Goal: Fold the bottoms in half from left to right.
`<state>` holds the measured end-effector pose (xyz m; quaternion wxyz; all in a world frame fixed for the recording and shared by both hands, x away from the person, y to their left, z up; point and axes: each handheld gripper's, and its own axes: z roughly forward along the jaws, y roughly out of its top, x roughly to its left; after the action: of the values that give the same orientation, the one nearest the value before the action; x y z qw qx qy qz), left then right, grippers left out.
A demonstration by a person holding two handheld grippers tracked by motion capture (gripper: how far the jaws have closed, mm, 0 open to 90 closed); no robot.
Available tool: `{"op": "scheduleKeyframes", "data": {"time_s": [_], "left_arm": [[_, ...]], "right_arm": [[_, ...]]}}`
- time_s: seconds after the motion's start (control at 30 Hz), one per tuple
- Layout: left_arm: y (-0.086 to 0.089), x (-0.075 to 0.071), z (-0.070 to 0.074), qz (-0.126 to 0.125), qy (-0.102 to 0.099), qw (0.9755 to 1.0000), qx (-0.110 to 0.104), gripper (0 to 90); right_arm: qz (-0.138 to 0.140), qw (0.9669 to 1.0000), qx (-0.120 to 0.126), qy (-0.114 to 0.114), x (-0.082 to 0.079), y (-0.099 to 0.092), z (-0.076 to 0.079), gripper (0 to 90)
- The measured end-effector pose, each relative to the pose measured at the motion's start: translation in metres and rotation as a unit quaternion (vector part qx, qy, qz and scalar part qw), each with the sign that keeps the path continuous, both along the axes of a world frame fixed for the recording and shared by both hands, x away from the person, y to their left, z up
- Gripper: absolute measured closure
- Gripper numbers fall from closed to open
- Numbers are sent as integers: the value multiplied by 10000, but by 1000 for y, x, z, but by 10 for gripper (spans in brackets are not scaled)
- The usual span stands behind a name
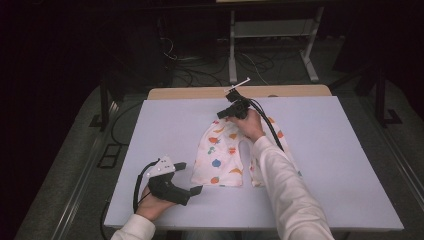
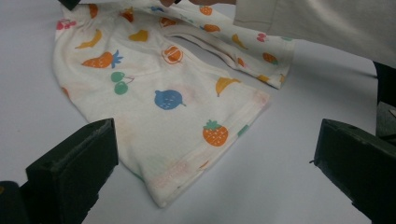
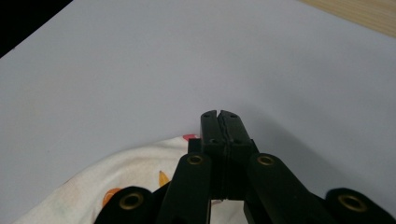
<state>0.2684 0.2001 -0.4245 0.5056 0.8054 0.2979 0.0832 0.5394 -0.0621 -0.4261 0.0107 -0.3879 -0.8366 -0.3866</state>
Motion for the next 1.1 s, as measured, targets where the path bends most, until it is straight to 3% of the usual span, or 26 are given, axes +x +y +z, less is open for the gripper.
{"op": "scheduleKeyframes", "data": {"time_s": [0.1, 0.27, 0.5, 0.6, 0.83, 1.0, 1.1], "left_arm": [[0, 1, -1, 131, 43, 9999, 27, 0], [-5, 6, 5, 122, 64, 9997, 196, 0], [-2, 23, 5, 373, 391, 9982, 271, 0], [2, 30, 2, 524, 613, 9965, 208, 0], [6, 40, -10, 645, 1051, 9915, 409, 1], [8, 41, -13, 506, 1263, 9897, 449, 135], [9, 40, -13, 558, 1364, 9878, 497, 175]], "right_arm": [[26, 10000, -74, 24, -2, 0, 3, 886], [19, 10000, -88, 17, -4, 1, 4, 887], [-97, 10000, -4, 11, -4, 1, 6, 886], [-92, 10000, -2, -8, -5, 1, 6, 886], [-89, 10000, -22, -36, -7, 1, 4, 886], [-83, 9999, 49, -66, -7, 1, 6, 886], [-81, 9999, 56, -66, -7, 0, 7, 886]]}}
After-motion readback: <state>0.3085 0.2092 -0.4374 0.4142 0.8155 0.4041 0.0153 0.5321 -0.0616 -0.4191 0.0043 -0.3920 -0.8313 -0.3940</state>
